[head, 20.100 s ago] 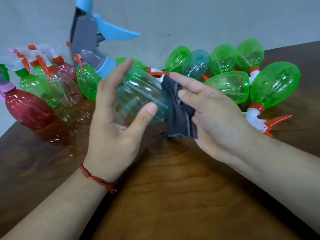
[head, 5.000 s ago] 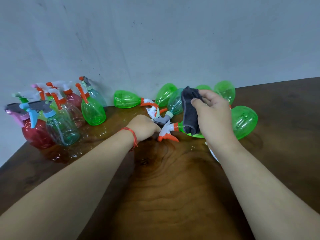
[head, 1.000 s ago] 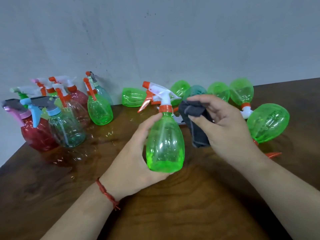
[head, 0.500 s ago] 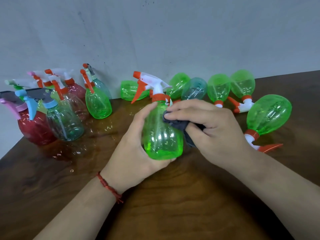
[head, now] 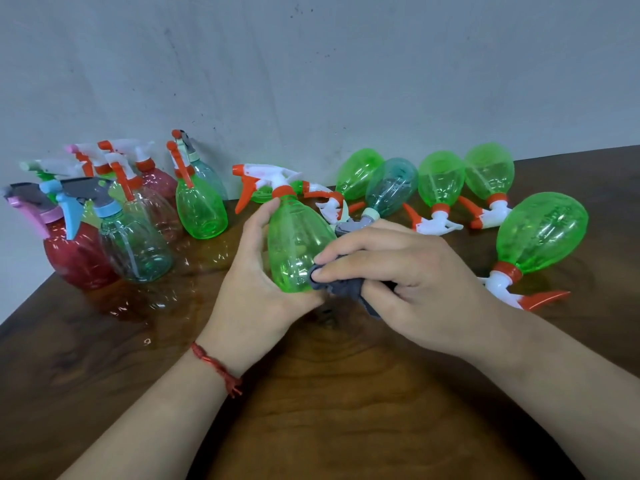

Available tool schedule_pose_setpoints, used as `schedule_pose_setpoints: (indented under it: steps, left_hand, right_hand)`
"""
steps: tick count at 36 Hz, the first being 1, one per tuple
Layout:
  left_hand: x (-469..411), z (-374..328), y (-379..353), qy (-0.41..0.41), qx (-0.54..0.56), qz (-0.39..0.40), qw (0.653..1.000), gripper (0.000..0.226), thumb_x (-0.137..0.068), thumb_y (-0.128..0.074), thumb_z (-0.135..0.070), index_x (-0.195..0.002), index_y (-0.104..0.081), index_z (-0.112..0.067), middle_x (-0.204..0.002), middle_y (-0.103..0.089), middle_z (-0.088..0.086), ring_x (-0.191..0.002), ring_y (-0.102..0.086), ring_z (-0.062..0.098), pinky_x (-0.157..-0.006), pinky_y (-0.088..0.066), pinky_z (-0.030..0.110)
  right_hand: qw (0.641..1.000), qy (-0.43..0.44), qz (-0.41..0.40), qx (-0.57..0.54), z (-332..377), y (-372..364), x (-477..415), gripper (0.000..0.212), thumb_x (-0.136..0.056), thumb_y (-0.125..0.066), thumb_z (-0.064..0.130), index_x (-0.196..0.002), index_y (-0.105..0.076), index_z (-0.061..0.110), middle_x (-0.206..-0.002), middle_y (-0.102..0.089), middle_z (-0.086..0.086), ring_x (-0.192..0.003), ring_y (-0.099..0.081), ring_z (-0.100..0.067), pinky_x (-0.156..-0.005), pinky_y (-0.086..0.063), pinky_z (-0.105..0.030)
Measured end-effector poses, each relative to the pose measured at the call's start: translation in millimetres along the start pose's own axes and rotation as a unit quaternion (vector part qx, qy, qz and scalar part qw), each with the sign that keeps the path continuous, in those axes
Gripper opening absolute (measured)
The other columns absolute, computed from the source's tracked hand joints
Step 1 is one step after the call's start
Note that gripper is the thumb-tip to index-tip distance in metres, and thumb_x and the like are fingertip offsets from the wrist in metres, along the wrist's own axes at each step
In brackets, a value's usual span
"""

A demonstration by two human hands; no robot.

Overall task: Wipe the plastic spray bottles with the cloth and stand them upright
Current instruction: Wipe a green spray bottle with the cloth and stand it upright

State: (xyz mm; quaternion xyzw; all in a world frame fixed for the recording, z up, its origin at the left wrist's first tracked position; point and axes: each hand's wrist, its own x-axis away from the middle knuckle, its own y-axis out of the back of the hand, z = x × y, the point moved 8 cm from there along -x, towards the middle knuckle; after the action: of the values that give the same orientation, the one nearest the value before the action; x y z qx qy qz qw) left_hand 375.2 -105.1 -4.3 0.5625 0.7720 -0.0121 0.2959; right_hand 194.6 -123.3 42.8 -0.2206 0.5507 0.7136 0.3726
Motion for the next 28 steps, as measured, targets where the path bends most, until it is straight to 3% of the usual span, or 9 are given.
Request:
schedule_pose_setpoints:
  steps: [4, 9, 15, 21, 28]
  left_hand:
    - [3, -12, -3, -0.033, -0.049, 0.016, 0.998, 0.119, -0.065, -0.104, -0.021, -0.161, -0.035, -0.03, -0.147, -0.059, -0.009, -0.135, -0.062, 0.011, -0.111, -0.051, 0.027]
    - [6, -23, -15, -0.101, -0.104, 0.065, 0.987, 0.119, -0.069, -0.103, -0.022, -0.164, -0.033, -0.016, -0.161, -0.047, 0.0, -0.149, -0.049, 0.022, -0.124, -0.041, 0.044]
    - [14, -39, -34, -0.163, -0.155, 0.125, 0.966, 0.111, -0.073, -0.099, -0.016, -0.162, -0.033, -0.012, -0.16, -0.043, 0.0, -0.152, -0.043, 0.014, -0.124, -0.032, 0.022]
    - [13, -33, -28, -0.152, -0.161, 0.1, 0.97, 0.112, -0.072, -0.1, -0.021, -0.162, -0.035, -0.006, -0.158, -0.046, 0.004, -0.15, -0.046, 0.017, -0.124, -0.035, 0.028]
    - [3, -9, -3, -0.047, -0.085, 0.008, 0.995, 0.12, -0.062, -0.105, -0.032, -0.161, -0.036, -0.029, -0.154, -0.054, -0.008, -0.142, -0.056, 0.015, -0.119, -0.047, 0.041]
  right_hand:
    - [0.998, -0.03, -0.046, -0.03, -4, 5, 0, 0.051, -0.083, -0.064, -0.022, -0.115, -0.082, 0.014, -0.118, -0.076, 0.003, -0.114, -0.07, -0.011, -0.096, -0.056, -0.037]
    - [0.985, -0.104, -0.122, -0.056, -20, 17, 1, 0.043, -0.089, -0.07, -0.015, -0.116, -0.082, 0.017, -0.112, -0.071, 0.003, -0.11, -0.069, -0.017, -0.093, -0.054, -0.027]
    - [0.97, -0.158, -0.167, -0.085, -40, 28, 3, 0.037, -0.094, -0.074, -0.007, -0.117, -0.081, 0.02, -0.115, -0.072, 0.003, -0.111, -0.07, -0.017, -0.097, -0.054, -0.029]
    - [0.977, -0.138, -0.138, -0.089, -34, 22, 2, 0.034, -0.093, -0.069, -0.012, -0.112, -0.082, 0.014, -0.112, -0.073, 0.002, -0.111, -0.07, -0.015, -0.096, -0.053, -0.025]
    - [0.993, -0.092, -0.037, -0.07, -23, 3, 1, 0.044, -0.088, -0.069, -0.021, -0.109, -0.083, 0.015, -0.111, -0.071, 0.006, -0.108, -0.07, -0.019, -0.09, -0.051, -0.024]
